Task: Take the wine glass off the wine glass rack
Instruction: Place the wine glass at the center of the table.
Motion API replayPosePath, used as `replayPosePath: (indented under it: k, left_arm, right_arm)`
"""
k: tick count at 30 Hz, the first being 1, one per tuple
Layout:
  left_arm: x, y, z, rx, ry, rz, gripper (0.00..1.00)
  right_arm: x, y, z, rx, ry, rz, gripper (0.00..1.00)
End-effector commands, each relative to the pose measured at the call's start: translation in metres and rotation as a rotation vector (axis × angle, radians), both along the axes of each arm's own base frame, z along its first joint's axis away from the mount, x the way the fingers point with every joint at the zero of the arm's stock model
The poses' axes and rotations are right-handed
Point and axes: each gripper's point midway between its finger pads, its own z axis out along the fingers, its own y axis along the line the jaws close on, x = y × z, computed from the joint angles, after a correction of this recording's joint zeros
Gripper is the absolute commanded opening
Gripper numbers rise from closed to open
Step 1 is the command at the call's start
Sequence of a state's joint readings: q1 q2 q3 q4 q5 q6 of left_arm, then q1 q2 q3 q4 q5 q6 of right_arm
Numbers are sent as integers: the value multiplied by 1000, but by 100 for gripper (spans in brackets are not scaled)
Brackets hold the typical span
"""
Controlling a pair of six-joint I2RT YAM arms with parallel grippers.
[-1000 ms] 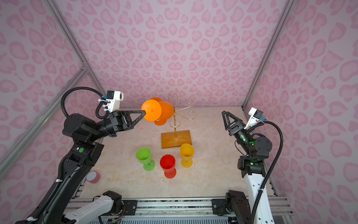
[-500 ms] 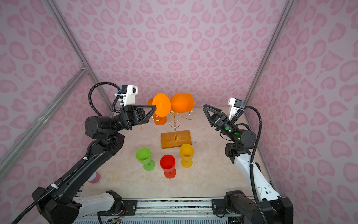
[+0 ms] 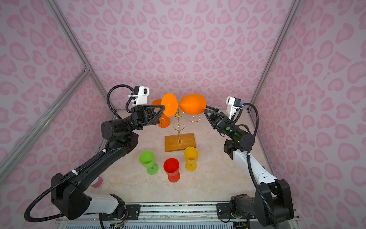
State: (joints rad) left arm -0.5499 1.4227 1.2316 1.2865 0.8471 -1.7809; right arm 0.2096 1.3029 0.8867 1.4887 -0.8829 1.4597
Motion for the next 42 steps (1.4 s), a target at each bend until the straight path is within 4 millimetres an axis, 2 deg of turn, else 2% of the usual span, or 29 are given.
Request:
replayPosePath:
  k: [1,4,7,11,13,21,26,28,31,33,38,42]
  left_arm:
    - [-8,8,9,-69,-31,-27,2]
    - [-5,7,8,-79,-21,-41,3]
    - [-4,6,7,-87,-15,-52,2]
    - [-2,5,4,-87,-6,-58,2]
    - [-2,5,3,-85,-6,-58,2]
    - [1,4,-1,-84,2,-58,6]
    - [2,3,-1,-92,-2,-58,28]
    - [2,4,-1,-96,-4,-58,33]
    - [2,4,-2,-103,-15,-56,35]
    - [3,4,-3,-105,-21,-51,42]
    - [-2,3,-9,-88,-91,-34,55]
    - [-17,1,-14,-19,-211,14,63]
  right_arm:
    - [-12,3,6,6,-57,31,70]
    - [-15,6,7,-1,-75,37,67]
    - [-17,10,8,-7,-84,48,57]
    - [-18,10,10,-6,-91,48,33]
    - [-18,10,11,-4,-93,45,27]
    - [-24,8,12,-1,-113,32,17]
    - [-28,6,13,7,-129,14,5]
    - [-28,5,14,12,-133,7,0]
    - [-27,2,15,26,-128,-3,0]
    - [-26,-2,16,38,-124,-20,0]
    - [-15,-27,26,76,-89,-114,0]
    - [1,-40,27,-52,-28,-296,0]
